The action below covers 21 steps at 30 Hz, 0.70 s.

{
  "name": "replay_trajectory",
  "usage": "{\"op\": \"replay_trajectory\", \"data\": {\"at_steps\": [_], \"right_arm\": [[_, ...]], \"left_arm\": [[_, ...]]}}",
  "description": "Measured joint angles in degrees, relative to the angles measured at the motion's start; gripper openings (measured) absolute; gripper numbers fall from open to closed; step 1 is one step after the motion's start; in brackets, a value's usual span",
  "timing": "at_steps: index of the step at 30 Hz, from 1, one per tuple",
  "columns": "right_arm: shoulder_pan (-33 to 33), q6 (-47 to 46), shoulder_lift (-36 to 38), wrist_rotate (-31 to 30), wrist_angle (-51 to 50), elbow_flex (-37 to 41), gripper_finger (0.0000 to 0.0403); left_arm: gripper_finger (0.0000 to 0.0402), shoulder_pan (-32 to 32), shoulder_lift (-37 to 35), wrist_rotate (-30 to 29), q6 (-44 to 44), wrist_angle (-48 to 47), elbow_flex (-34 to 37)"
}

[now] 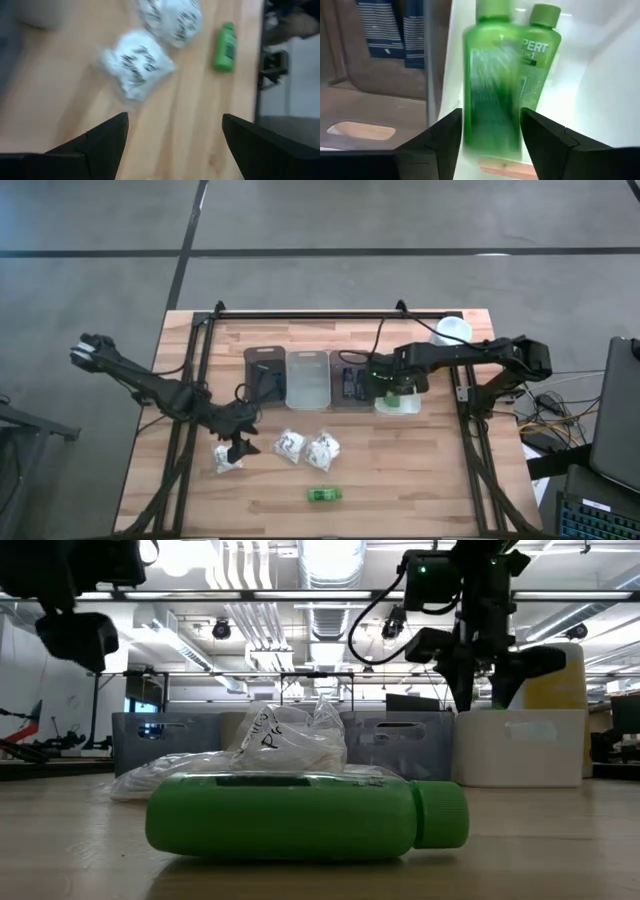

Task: Pick & Place Travel size toiletries
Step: Put the green shampoo into the white bin

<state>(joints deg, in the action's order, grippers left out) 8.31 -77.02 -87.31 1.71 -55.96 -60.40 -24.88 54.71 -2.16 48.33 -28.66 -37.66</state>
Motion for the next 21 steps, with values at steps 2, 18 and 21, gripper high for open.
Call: {"op": "replay_trajectory", "data": {"at_steps": [2,18,21], "right_arm": [[-0.2,-0.8,0.0,0.0,0.2,0.4,0.0206],[-19.2,0.2,0.2,-10.4,0.9,-11.0,0.0292],[-26.0,-0.8,0.1,-15.0,0.9,-12.7,0.0299]], "left_arm": [[0.0326,-0.4,0.0,2.1,0.2,3.2,1.5],[0.0326,-6.3,10.0,4.2,-4.2,34.1,5.4],[0.0323,-8.7,15.7,1.1,-6.1,35.1,1.4]]}}
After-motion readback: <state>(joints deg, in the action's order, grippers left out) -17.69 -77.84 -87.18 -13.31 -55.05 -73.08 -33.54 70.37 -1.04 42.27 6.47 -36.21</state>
